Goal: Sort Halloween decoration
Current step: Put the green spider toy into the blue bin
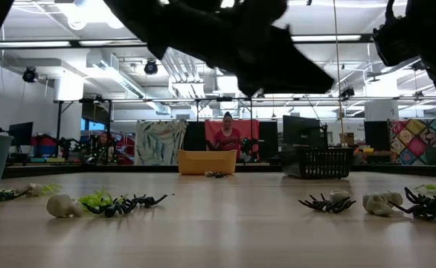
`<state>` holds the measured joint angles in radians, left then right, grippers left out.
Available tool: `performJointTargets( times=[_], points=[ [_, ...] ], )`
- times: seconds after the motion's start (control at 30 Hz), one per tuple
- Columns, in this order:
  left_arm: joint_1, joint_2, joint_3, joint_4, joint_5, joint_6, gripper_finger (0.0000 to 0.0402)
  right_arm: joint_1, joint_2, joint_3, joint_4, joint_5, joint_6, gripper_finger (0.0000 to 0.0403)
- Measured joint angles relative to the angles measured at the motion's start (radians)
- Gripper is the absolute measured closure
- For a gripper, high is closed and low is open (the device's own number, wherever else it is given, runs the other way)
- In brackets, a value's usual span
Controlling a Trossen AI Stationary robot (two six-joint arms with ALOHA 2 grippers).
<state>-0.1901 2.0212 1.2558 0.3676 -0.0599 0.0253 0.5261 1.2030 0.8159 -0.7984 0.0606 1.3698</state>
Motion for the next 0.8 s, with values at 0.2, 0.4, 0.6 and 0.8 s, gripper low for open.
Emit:
performJointTargets(
  times=[0.2,0.4,0.6,0.8],
  points=[
    [-0.015,0.128,0.139,-0.005,-0.002,-0.016,0.0327,0.027,-0.002,-0.029,0.004,0.013,-0.001,0.0379],
    [-0.016,0.202,0.215,-0.012,-0.007,-0.015,0.0327,0.071,-0.002,-0.041,0.021,0.090,-0.002,0.0334],
    [-0.015,0.270,0.270,-0.008,-0.011,-0.009,0.0327,0.106,-0.002,-0.055,0.025,0.163,0.002,0.0296],
    [-0.014,0.319,0.313,0.006,-0.012,-0.009,0.0327,0.123,-0.004,-0.095,0.060,0.203,0.006,0.0276]
  ],
)
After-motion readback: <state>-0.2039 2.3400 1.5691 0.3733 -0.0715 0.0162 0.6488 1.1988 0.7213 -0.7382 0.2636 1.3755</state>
